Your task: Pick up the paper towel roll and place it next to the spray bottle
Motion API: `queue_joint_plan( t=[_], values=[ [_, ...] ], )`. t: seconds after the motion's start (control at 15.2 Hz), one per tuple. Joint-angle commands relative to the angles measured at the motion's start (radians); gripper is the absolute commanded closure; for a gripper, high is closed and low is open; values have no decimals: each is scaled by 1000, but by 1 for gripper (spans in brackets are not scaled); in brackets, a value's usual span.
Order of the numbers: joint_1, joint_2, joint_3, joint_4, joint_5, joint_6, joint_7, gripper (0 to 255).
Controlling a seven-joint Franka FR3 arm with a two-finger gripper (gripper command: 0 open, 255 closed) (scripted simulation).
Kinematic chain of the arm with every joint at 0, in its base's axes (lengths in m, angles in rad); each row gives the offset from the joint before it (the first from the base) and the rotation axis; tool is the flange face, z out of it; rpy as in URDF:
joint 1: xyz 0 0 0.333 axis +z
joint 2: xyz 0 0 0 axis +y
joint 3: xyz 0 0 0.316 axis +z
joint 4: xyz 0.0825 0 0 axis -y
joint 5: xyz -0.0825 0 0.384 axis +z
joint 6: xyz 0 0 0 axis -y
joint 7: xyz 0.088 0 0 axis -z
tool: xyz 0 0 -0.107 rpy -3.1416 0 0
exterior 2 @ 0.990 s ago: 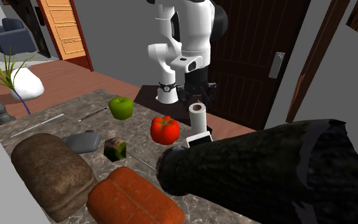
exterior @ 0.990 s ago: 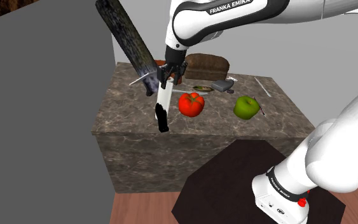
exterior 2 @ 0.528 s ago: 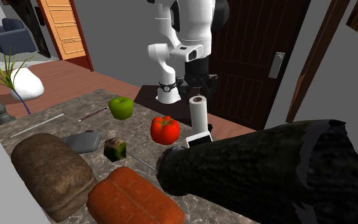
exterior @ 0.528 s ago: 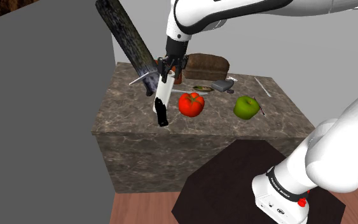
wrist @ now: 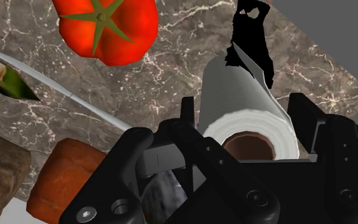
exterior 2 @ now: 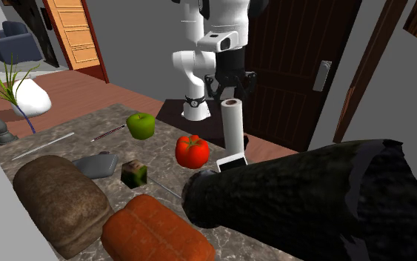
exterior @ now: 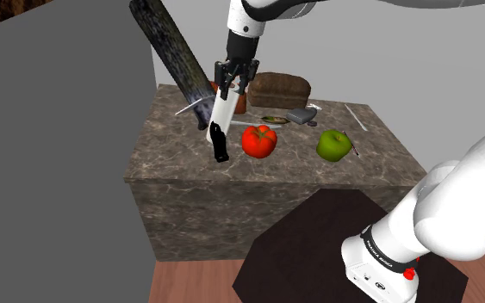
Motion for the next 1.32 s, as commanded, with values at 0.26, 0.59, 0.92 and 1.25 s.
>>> queue_joint_plan(
  t=[0.26,0.59,0.92,1.25],
  values=[
    [-1,-8,-1,70,-1,-78,5,255],
    [-1,-9,-1,135,-2,-144,9,255],
    [-1,-5,-1,208,-3,-212,14,255],
    [-1,5,-1,288,-5,-282,19,255]
  ],
)
